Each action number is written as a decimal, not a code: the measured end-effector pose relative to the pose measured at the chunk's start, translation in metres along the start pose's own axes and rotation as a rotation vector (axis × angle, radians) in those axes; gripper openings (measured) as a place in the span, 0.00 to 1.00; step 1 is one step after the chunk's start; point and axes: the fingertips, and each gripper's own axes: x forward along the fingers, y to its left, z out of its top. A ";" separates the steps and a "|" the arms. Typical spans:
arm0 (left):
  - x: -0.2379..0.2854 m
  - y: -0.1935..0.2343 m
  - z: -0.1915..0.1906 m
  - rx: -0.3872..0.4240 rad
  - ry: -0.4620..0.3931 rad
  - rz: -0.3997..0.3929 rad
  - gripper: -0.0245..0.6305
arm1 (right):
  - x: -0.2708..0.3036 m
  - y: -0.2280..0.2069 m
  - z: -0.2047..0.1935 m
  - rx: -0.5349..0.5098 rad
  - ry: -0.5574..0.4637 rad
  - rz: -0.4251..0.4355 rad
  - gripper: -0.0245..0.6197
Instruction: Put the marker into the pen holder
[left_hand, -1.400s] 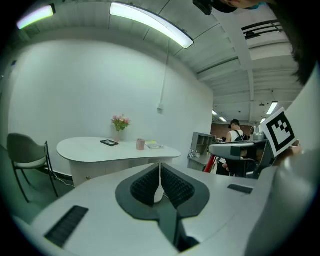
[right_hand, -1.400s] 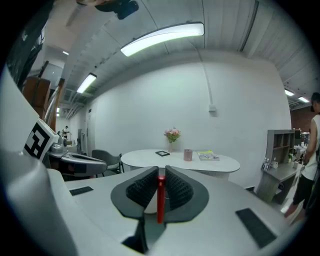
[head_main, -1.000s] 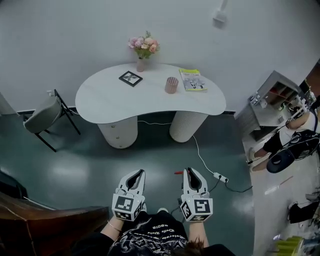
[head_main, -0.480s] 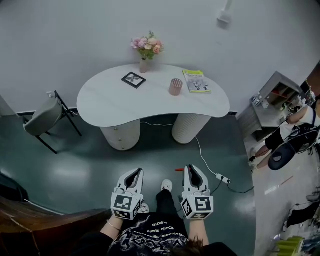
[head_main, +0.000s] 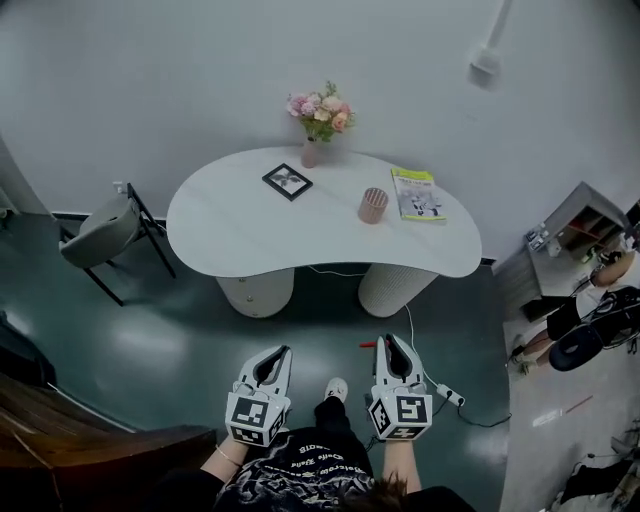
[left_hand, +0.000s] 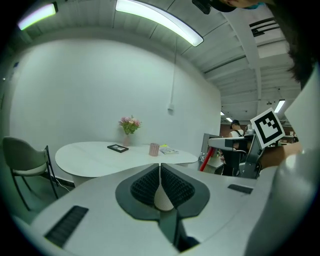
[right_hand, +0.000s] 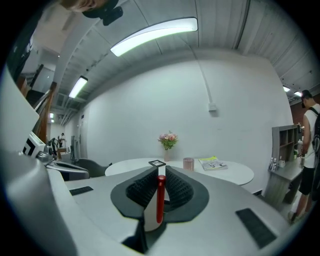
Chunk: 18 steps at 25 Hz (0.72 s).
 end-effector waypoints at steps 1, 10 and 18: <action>0.008 0.002 0.002 -0.003 0.003 0.011 0.08 | 0.010 -0.004 0.003 0.001 -0.002 0.011 0.14; 0.092 -0.001 0.029 -0.020 0.009 0.047 0.08 | 0.082 -0.056 0.025 -0.002 0.001 0.086 0.14; 0.154 -0.011 0.043 -0.023 0.008 0.098 0.08 | 0.124 -0.101 0.033 0.003 0.001 0.153 0.14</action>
